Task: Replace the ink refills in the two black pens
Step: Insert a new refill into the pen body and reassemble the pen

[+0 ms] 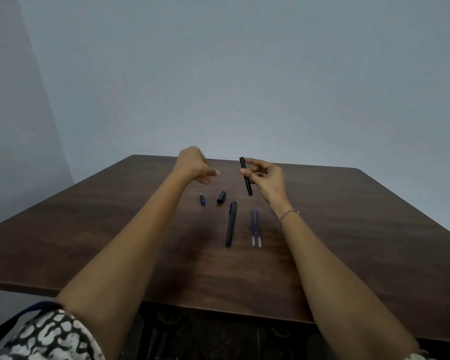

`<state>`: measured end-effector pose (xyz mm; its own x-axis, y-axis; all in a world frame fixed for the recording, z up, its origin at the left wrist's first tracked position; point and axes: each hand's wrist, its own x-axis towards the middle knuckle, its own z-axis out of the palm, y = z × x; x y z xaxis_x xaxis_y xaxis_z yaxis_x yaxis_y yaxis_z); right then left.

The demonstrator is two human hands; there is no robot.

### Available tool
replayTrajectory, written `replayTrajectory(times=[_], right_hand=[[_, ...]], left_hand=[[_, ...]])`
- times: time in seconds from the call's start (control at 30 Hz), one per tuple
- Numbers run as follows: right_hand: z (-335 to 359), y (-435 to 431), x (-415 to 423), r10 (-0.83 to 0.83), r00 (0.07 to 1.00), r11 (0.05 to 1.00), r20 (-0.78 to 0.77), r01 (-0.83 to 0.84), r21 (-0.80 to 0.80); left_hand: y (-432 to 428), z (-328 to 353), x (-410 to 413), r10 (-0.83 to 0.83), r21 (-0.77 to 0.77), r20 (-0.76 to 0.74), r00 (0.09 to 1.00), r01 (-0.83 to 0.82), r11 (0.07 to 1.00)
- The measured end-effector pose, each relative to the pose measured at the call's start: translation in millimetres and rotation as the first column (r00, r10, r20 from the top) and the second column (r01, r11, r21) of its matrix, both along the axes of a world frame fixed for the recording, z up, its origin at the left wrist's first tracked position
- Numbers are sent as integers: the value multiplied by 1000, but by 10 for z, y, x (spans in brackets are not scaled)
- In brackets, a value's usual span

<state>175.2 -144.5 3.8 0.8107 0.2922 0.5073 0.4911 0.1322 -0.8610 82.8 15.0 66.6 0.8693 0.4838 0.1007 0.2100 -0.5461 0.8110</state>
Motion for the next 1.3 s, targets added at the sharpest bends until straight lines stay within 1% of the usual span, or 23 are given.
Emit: replayTrajectory(times=[0.07, 0.13, 0.2, 0.27, 0.4, 0.5, 0.67, 0.7, 0.73, 0.77, 0.8, 0.83, 0.87, 0.9, 0.93, 1.0, 1.03, 1.1, 1.2, 1.3], right_hand=[[5, -21, 17, -13, 1000, 1000, -9, 13, 24], [22, -53, 40, -26, 999, 999, -28, 27, 42], [38, -87, 61, -12, 999, 998, -46, 15, 54], [41, -110, 70, 18, 999, 999, -52, -16, 44], [35, -101, 38, 97, 995, 994, -26, -99, -51], [57, -97, 15, 117, 993, 992, -23, -118, -53], [136, -88, -16, 124, 992, 989, -30, -127, -78], [165, -116, -3, 98, 994, 988, -45, -103, -115], [201, -162, 14, 48, 998, 979, -47, -56, -195], [233, -227, 40, -24, 1000, 944, -17, 17, -329], [258, -302, 64, -89, 995, 860, 41, 98, -502], [273, -373, 86, -130, 987, 730, 92, 158, -665], [288, -428, 96, -146, 984, 597, 99, 168, -784], [301, -460, 92, -151, 987, 498, 51, 121, -859], [308, -472, 81, -154, 987, 442, -34, 38, -896], [317, -447, 55, -167, 966, 403, -197, -115, -908], [320, -426, 44, -169, 956, 393, -238, -156, -906], [318, -377, 27, -167, 953, 359, -253, -180, -916], [311, -313, 3, -159, 962, 286, -223, -172, -943], [308, -295, -7, -161, 959, 277, -234, -184, -943]], left_hand=[[-149, -118, 84, -75, -104, 87, 993, 84, 991], [-252, -261, 143, -101, -232, 147, 984, 134, 964], [-308, -394, 187, -118, -361, 167, 979, 173, 916], [-335, -490, 201, -162, -433, 174, 971, 224, 873], [-323, -533, 197, -246, -468, 230, 942, 329, 820], [-321, -500, 195, -228, -494, 273, 935, 339, 800], [-350, -481, 196, -178, -445, 292, 939, 299, 844], [-355, -485, 199, -165, -432, 296, 941, 286, 855], [-354, -488, 203, -148, -418, 303, 941, 271, 867], [-350, -490, 206, -130, -401, 313, 941, 255, 880], [-344, -492, 211, -115, -381, 323, 939, 240, 893], [-335, -494, 214, -104, -356, 330, 938, 226, 907], [-326, -496, 217, -99, -329, 330, 939, 213, 920], [-320, -496, 219, -98, -306, 328, 939, 204, 930], [-318, -499, 221, -102, -288, 327, 939, 202, 936], [-319, -502, 225, -115, -257, 329, 938, 205, 944], [-323, -502, 226, -121, -243, 327, 937, 207, 948], [-329, -500, 228, -130, -229, 324, 937, 211, 950], [-338, -496, 237, -126, -220, 321, 938, 204, 954], [-354, -493, 244, -131, -206, 318, 939, 203, 957]])
